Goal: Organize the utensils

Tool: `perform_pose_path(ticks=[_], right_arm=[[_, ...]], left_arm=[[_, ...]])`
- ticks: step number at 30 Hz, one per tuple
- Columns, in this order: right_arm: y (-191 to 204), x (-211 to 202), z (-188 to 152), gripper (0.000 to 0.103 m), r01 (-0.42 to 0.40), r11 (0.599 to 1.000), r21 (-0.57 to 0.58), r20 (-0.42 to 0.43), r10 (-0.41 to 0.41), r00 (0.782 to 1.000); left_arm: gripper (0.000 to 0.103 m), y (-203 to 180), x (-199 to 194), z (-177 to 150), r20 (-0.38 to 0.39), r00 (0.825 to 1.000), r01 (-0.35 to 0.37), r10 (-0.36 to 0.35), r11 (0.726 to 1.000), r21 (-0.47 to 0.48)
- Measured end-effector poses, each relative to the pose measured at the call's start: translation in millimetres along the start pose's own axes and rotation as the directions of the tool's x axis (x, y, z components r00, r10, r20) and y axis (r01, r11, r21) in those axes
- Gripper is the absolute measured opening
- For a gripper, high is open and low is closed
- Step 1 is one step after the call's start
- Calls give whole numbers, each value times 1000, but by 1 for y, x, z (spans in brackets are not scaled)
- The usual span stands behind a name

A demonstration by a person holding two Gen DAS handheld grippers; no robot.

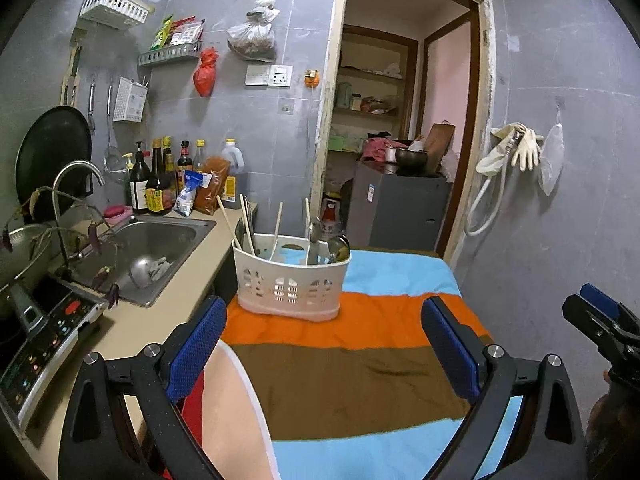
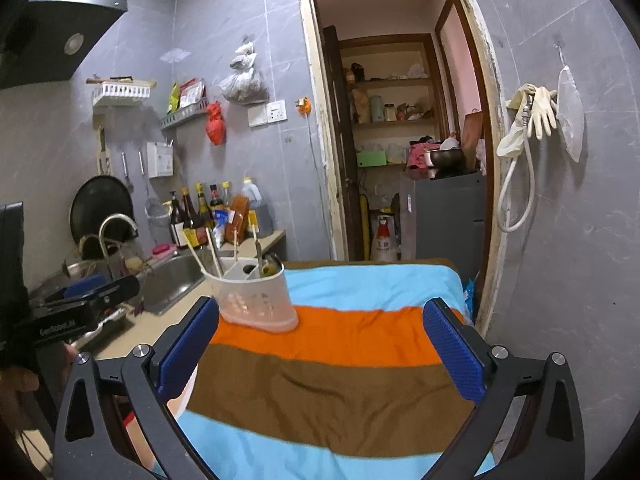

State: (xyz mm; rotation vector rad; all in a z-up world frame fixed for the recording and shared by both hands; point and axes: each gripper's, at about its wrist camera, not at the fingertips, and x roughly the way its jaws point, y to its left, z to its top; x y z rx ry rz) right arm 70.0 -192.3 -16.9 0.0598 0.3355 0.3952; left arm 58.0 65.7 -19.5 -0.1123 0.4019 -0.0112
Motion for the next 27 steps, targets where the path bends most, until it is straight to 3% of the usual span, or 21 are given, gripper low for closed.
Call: perform_pose_path(ticks=[11,27], right_arm=[[6,-26,-24,103,25,1000,15,-33,-25,999],[4,-26,-28,103,29,999,13,-45,-28,999]], left_arm=[[95,-7,-28,-27,9,1000,15,-15,1000,20],[95,-9,-32,-33,3,1000,1,-1,1000,14]])
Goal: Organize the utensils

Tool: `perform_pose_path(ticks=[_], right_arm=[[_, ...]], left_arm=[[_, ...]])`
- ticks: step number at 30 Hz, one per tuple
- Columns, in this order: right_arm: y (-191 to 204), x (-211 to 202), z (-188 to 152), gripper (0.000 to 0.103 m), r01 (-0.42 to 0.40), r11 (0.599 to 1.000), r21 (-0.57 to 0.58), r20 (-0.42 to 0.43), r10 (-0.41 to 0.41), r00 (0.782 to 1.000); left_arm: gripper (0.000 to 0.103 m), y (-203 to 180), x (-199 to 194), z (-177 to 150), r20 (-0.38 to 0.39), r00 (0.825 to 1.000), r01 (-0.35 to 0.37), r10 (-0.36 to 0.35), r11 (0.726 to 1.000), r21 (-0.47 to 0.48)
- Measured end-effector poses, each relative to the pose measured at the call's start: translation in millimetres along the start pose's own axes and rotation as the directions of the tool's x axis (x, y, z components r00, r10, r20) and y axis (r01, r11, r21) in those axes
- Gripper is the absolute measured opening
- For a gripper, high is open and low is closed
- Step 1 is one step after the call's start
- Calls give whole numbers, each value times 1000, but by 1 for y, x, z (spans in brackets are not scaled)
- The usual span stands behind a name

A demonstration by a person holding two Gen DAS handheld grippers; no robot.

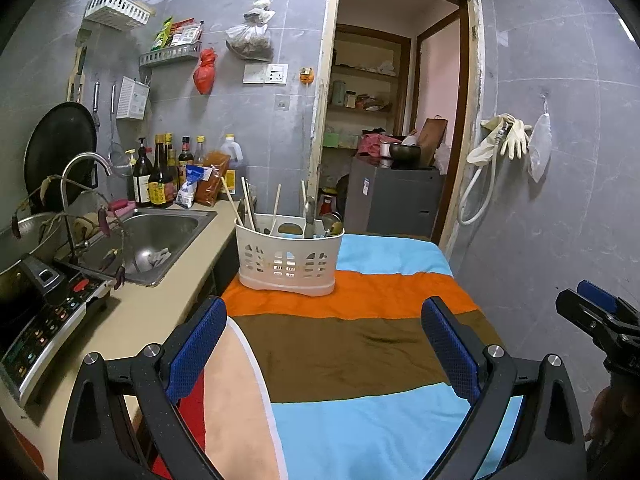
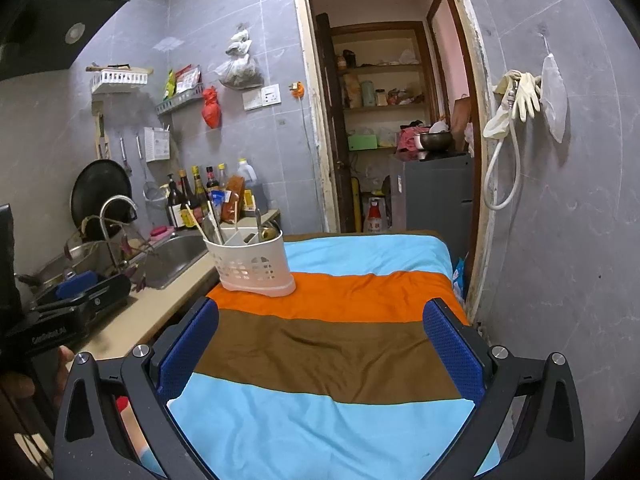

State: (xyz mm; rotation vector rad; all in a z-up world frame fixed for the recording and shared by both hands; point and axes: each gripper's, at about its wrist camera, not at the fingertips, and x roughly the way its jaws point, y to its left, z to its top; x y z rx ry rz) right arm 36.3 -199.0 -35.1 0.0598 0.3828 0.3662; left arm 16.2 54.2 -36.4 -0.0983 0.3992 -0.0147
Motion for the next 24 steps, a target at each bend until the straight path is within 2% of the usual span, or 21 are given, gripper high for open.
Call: perform_pose_path(ticks=[24], right_arm=[[-1,0,1,103,1,1000,0,2,-1,1000]], left_arm=[[95,2,-3,0,4,1000,0,0,1000,-23]])
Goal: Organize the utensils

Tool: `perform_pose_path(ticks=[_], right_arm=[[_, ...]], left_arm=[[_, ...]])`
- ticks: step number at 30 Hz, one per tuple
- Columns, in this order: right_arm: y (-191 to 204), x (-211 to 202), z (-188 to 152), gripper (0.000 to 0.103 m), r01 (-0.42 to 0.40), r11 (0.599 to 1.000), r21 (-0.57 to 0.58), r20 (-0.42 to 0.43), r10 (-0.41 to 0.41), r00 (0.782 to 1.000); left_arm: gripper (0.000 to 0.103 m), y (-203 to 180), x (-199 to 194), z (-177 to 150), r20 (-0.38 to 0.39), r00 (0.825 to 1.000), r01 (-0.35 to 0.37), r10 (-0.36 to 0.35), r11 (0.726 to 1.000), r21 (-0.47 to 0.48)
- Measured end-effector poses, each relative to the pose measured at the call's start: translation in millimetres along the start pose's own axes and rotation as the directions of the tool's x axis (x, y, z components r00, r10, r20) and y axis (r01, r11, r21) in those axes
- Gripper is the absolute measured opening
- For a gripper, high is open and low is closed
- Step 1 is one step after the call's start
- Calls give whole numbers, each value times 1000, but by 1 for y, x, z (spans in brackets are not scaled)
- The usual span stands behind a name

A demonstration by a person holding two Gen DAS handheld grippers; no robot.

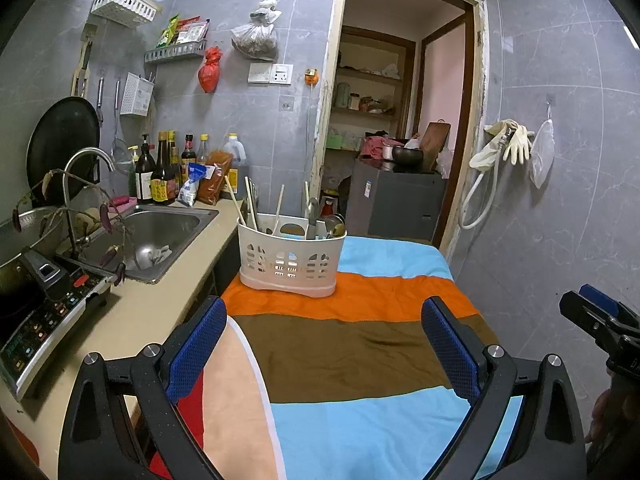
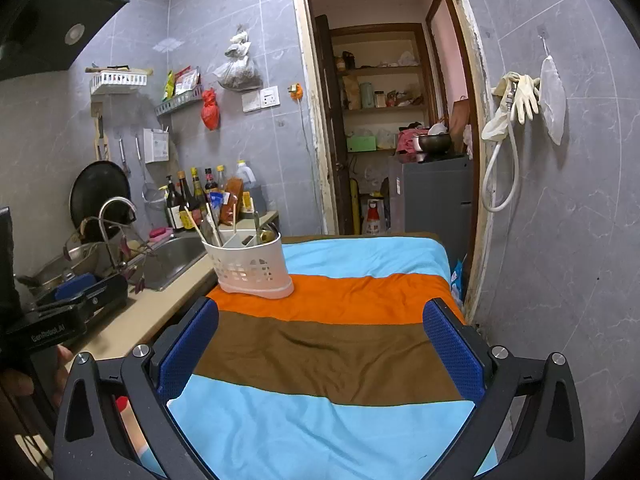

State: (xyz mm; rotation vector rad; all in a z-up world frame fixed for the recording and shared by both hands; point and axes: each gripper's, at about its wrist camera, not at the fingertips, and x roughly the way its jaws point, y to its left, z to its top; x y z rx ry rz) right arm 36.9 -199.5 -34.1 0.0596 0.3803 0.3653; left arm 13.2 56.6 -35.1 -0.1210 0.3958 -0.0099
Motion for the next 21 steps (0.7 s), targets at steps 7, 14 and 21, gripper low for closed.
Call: perform_pose_path(ticks=[7,14,21], right_arm=[[0,0,0,103,1,1000,-1,0,-1,1000],[1,0,0,103,2,1000,0,-1,-2,1000],[0,0,1,103,1,1000,1,4,-1,1000]], left_arm=[[95,1,0,0,3,1000,0,0,1000,-1],[95,2,0,0,3,1000,1,-1,1000,-1],[95,2,0,-1,5,1000,-3,3,1000,0]])
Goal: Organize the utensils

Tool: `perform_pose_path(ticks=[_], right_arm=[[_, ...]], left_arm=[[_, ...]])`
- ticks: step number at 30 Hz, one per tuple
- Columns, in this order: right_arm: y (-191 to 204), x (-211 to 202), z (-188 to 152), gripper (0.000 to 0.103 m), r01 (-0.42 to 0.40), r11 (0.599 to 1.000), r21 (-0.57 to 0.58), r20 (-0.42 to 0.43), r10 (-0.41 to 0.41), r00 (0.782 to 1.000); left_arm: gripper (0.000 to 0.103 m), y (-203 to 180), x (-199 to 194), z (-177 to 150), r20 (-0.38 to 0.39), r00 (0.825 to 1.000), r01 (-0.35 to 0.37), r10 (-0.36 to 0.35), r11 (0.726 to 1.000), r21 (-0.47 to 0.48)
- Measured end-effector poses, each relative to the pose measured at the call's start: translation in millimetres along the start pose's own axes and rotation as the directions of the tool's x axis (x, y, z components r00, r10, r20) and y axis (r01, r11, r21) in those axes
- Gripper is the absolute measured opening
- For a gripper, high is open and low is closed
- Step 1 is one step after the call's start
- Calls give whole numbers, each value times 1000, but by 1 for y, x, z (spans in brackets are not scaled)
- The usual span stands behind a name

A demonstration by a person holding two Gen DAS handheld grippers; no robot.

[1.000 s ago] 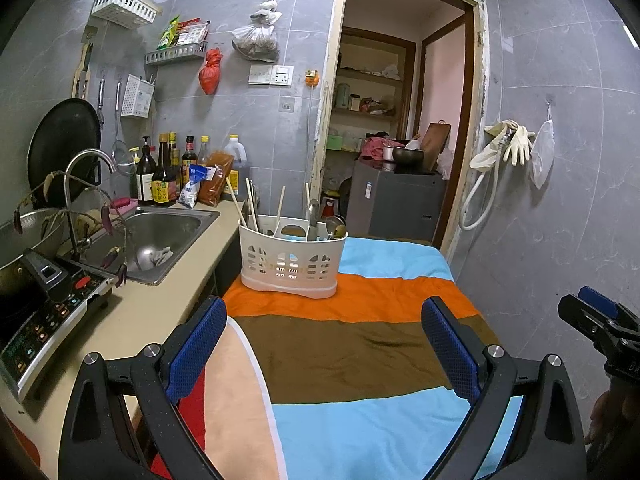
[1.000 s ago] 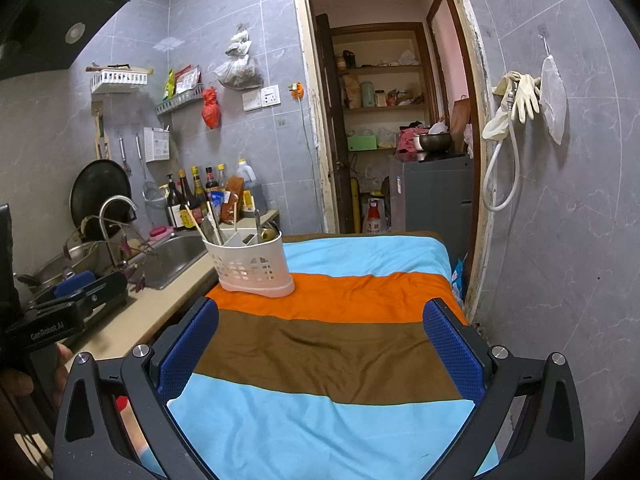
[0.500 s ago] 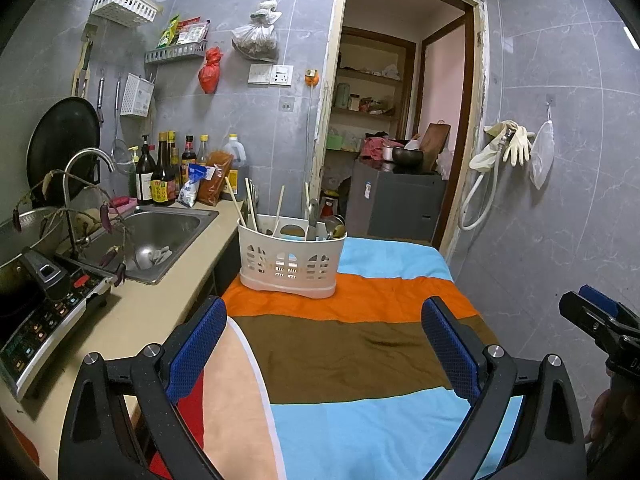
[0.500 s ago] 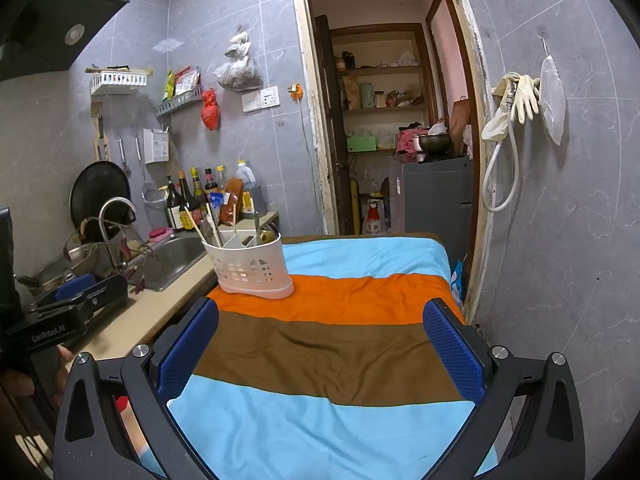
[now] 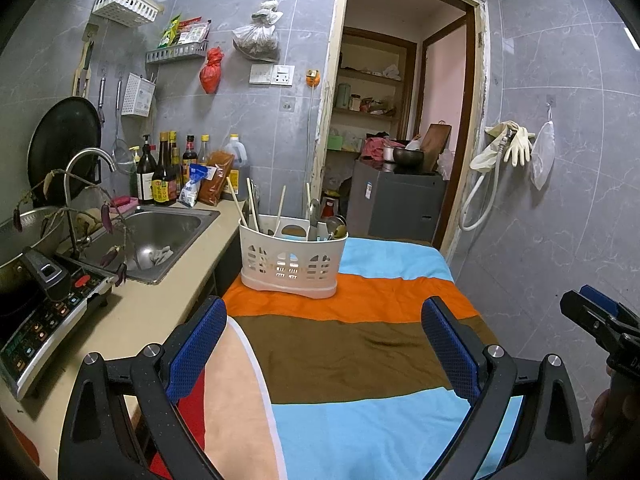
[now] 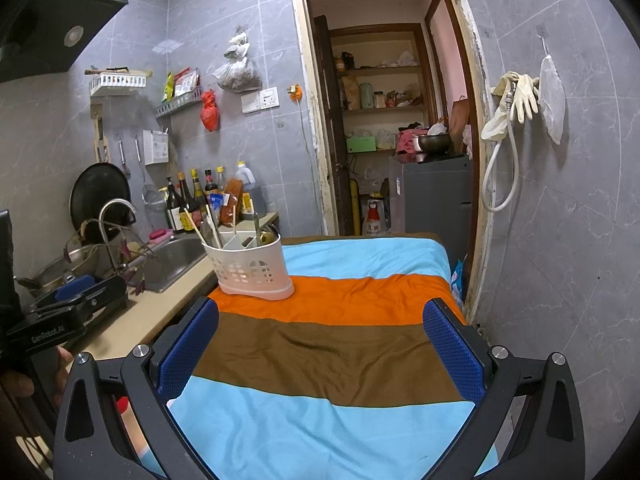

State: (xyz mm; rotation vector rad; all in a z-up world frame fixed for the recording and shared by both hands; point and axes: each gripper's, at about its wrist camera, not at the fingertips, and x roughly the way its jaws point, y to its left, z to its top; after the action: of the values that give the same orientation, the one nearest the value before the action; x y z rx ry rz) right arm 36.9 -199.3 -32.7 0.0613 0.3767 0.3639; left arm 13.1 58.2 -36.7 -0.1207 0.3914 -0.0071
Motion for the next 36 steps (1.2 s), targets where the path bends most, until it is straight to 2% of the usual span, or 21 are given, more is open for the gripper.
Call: perform_pose_path(ticks=[20,28,36], right_arm=[[1,0,1,103,0,1000,-1,-2,0,1000],[1,0,1,103,0,1000,1,-4,0,1000],[2,0,0,103,1,1000,1,-3,-1,1000]], left_arm=[[95,0,-1,-1,-3,1000,-4,4,1000,-4],[95,-5,-8,-3,29,994,-102,102,995,20],[95,-3,-7,-3,28,994,-110,110,994,21]])
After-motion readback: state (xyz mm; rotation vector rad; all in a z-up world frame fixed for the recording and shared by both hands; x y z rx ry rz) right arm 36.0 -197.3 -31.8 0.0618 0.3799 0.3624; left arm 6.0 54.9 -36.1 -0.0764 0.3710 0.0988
